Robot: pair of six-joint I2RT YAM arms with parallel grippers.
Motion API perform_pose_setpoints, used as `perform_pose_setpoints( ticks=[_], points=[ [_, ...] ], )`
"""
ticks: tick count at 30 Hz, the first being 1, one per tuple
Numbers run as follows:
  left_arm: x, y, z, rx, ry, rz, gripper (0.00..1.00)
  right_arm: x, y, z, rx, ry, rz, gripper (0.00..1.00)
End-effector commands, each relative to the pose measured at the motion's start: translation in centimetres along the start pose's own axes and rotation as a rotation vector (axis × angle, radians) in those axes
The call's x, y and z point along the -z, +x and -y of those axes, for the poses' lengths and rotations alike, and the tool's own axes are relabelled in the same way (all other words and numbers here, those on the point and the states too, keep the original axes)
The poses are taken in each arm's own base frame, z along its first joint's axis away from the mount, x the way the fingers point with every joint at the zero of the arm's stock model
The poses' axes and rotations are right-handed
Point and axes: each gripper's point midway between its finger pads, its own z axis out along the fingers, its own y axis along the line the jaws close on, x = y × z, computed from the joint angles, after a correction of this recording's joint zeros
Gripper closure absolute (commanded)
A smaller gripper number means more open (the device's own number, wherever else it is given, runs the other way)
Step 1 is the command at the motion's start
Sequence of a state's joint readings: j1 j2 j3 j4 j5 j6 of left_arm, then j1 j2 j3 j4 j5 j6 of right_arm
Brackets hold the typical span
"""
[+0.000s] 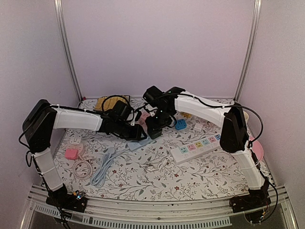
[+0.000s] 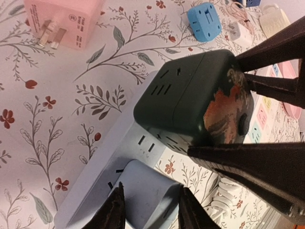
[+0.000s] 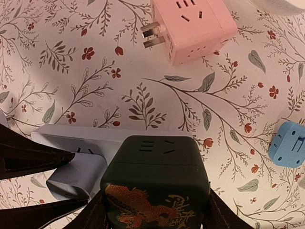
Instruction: Pull the plug off the socket
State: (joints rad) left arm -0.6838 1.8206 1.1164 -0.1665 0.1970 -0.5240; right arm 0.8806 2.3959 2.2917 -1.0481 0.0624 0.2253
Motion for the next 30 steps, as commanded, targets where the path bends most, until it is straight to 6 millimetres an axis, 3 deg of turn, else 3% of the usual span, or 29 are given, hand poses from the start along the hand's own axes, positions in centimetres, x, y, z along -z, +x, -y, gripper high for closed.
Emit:
perform_pose_setpoints(
  ticks=[1,14,18,24,30],
  points=[
    [-1.7,5.1,-5.9,0.069,-0.198,-0.175,0.62,5.7,-2.6,-2.6,0.066,-0.048,0.138,0.68],
    [-2.6,5.5,-6.8,0.115,-0.197,-0.209,0.62,3.7,-1.1,-3.2,0.057,-0.063,0.090,0.68],
    [-2.4,5.7,-7.1,0.121,-0.196,-0.214,0.62,3.2,-0.9,-1.9,0.017,-0.080,0.066,0.68],
    [-2.3,6.3,-7.5,0.121,-0.197,-0.224,0.62,5.2,-2.8,1.1,-0.108,-0.177,0.114,0.69],
    [-2.4,6.4,-7.6,0.116,-0.197,-0.227,0.62,5.9,-3.0,-1.1,-0.088,-0.215,0.131,0.69]
  ],
)
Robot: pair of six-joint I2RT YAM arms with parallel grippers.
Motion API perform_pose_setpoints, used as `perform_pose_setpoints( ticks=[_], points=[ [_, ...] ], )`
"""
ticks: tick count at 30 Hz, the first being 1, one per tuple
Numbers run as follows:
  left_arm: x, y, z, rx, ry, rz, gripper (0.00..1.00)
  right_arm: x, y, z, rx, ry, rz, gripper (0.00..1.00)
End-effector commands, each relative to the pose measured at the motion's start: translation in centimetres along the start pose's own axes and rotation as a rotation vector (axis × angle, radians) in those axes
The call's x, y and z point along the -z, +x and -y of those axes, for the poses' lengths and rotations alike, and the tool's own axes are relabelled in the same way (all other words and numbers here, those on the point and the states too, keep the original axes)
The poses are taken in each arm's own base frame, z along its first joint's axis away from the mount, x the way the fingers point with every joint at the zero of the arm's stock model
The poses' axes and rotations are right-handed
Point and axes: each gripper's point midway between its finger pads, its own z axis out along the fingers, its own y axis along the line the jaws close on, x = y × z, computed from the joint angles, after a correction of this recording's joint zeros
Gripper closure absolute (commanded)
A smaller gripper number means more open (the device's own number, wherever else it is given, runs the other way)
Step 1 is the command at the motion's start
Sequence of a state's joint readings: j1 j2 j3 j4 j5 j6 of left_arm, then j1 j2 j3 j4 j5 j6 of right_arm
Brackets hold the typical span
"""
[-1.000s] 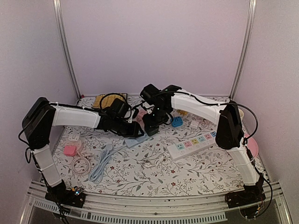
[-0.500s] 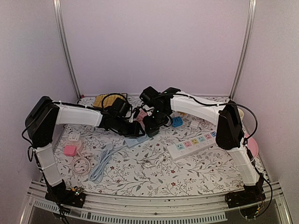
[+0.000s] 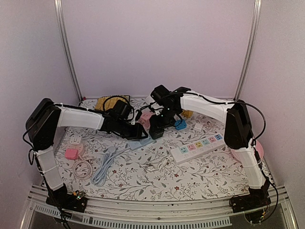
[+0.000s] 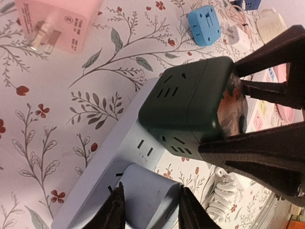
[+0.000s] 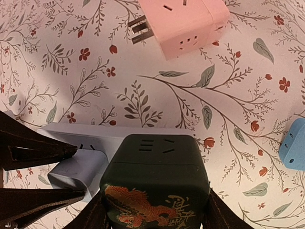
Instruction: Pull the plug off the socket
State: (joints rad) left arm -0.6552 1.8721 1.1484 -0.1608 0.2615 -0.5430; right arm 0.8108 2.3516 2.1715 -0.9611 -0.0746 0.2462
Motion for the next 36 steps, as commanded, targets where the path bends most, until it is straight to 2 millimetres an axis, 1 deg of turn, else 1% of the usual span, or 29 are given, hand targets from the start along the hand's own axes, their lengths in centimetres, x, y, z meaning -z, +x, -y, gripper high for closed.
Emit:
perform_pose_setpoints(
  ticks=[1,4,7,9,13,16,19,21,26,31,36],
  points=[
    [-1.3,6.2,-7.5,0.079,-0.236,-0.191,0.62,6.4,-2.9,-4.4,0.023,-0.109,0.145,0.69],
    [-1.4,6.3,-7.6,0.078,-0.234,-0.195,0.62,6.3,-2.5,-5.9,0.075,-0.068,0.151,0.69],
    [-1.4,6.2,-7.6,0.074,-0.232,-0.197,0.62,6.2,-2.0,-6.3,0.115,-0.012,0.144,0.69],
    [-1.4,6.2,-7.6,0.071,-0.231,-0.198,0.62,6.2,-1.8,-6.1,0.122,0.009,0.141,0.69],
    [-1.4,5.9,-7.6,0.067,-0.228,-0.197,0.62,6.4,-1.9,-4.9,0.132,0.066,0.146,0.68],
    [-1.3,5.7,-7.4,0.063,-0.221,-0.194,0.62,6.4,-2.1,-3.3,0.102,0.063,0.131,0.68],
    [-1.4,5.6,-7.3,0.057,-0.215,-0.194,0.62,6.7,-2.6,-0.8,0.026,0.041,0.134,0.69],
    [-1.2,5.0,-6.8,0.044,-0.200,-0.179,0.61,6.6,-2.7,0.5,-0.010,0.016,0.141,0.69],
    [0.0,2.1,-4.6,-0.011,-0.153,-0.110,0.58,5.7,-4.3,2.9,-0.106,-0.070,0.171,0.69],
    [1.7,-1.2,-1.9,-0.076,-0.103,-0.031,0.49,5.1,-6.8,5.1,-0.172,-0.090,0.236,0.68],
    [3.3,-3.3,0.6,-0.157,-0.072,0.027,0.41,2.5,-7.6,7.6,-0.224,-0.065,0.248,0.67]
  ],
)
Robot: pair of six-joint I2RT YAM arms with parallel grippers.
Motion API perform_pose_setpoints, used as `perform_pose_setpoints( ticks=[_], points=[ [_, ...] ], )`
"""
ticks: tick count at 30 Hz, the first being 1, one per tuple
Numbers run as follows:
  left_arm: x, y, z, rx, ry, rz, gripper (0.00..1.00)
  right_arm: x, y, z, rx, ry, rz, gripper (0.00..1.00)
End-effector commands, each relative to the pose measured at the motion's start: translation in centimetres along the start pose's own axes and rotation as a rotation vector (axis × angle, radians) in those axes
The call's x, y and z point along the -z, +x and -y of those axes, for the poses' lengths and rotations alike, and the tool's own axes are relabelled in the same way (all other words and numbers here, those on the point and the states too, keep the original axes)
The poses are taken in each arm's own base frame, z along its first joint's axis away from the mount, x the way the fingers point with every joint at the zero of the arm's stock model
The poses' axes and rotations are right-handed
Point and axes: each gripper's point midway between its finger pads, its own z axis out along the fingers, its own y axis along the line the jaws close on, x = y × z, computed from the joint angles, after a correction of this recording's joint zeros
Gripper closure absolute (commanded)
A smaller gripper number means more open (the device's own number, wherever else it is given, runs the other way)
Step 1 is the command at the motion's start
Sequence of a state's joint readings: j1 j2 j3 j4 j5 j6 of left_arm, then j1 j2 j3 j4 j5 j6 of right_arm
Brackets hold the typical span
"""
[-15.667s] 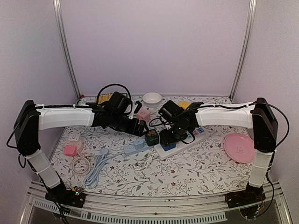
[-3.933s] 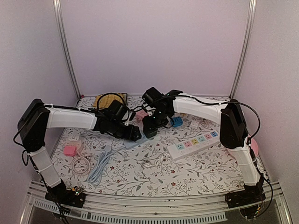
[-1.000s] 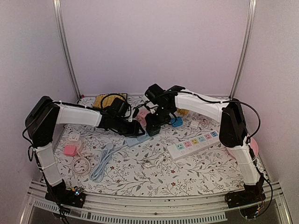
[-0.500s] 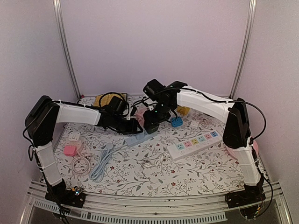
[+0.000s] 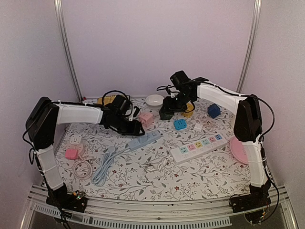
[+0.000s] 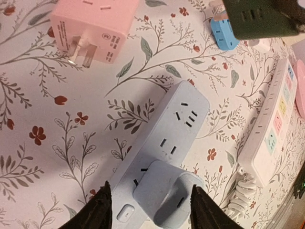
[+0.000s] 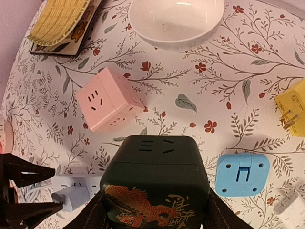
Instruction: Pull the plug off the socket
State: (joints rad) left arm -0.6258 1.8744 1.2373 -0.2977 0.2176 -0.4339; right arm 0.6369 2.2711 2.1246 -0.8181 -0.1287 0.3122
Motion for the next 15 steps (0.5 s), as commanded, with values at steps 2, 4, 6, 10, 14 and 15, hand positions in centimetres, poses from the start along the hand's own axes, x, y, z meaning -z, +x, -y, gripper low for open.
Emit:
perform_pose_setpoints(
  ticks=[2,4,6,10,14,15],
  points=[
    [2.6,-2.1,2.3,-0.117,0.008,0.057,0.38,-3.5,-1.2,0.3,-0.036,-0.034,0.035,0.67],
    [2.8,-2.1,3.1,-0.161,0.016,0.061,0.34,-4.6,-1.1,0.5,-0.035,-0.038,0.028,0.65],
    [2.6,-1.8,3.8,-0.199,0.014,0.051,0.33,-5.1,-1.1,0.5,-0.034,-0.045,0.027,0.62],
    [1.6,-1.0,4.1,-0.251,-0.017,0.018,0.33,-6.0,-0.7,1.1,-0.039,-0.025,0.019,0.56],
    [0.6,-0.3,3.7,-0.286,-0.056,-0.011,0.35,-6.2,-0.2,1.9,-0.043,0.005,0.007,0.43],
    [0.4,-0.2,3.5,-0.295,-0.068,-0.018,0.35,-6.1,-0.2,2.0,-0.043,0.012,0.008,0.38]
  ],
)
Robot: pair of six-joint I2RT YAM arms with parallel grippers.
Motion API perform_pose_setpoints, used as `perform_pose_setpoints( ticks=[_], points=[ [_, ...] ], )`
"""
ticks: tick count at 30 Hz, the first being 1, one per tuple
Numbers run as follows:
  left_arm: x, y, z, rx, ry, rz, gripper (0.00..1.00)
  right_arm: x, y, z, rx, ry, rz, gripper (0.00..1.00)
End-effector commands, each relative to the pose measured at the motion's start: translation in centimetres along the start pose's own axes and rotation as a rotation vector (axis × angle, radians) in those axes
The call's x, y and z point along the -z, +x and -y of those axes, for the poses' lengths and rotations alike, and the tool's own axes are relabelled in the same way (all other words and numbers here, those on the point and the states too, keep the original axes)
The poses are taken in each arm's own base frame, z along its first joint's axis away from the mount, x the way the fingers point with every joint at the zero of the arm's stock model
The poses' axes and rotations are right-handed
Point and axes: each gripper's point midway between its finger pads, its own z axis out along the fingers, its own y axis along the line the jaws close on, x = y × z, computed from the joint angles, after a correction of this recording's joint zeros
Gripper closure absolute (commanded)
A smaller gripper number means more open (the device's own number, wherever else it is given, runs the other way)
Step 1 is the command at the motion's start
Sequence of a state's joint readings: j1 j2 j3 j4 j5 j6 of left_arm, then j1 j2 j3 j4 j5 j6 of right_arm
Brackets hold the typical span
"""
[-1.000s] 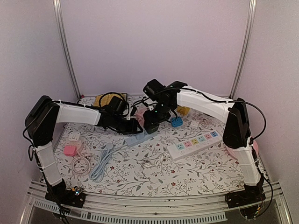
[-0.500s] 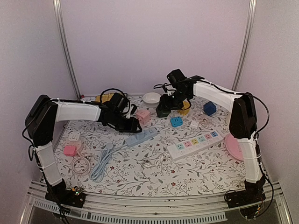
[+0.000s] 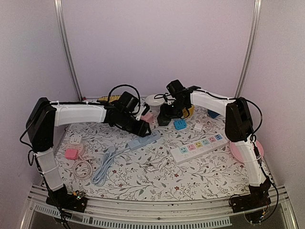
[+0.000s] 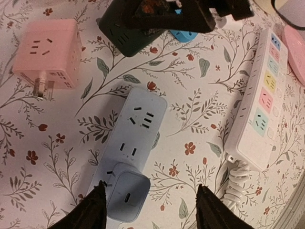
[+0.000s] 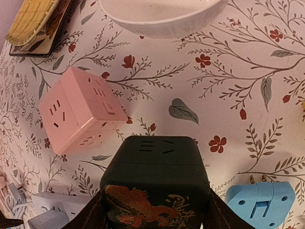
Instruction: Pull the plug off the socket
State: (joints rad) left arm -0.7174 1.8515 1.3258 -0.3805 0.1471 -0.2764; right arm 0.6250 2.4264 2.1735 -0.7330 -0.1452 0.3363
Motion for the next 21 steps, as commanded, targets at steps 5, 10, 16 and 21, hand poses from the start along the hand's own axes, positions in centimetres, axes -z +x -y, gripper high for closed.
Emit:
perform_pose_setpoints(
  ticks=[5,10,16,21],
  points=[
    [-1.8,1.4,-0.6,-0.099,-0.065,-0.071,0.35,1.4,-0.9,0.9,-0.007,0.052,0.041,0.16],
    [-2.2,1.7,-0.4,-0.110,-0.065,-0.084,0.37,3.7,-1.3,1.0,-0.006,0.076,0.067,0.08],
    [-2.5,2.0,-0.2,-0.119,-0.072,-0.090,0.44,5.7,-1.2,0.8,-0.008,0.088,0.081,0.10],
    [-3.0,2.3,-0.1,-0.132,-0.089,-0.104,0.50,6.6,-0.4,-1.2,0.023,0.053,0.074,0.14]
  ],
)
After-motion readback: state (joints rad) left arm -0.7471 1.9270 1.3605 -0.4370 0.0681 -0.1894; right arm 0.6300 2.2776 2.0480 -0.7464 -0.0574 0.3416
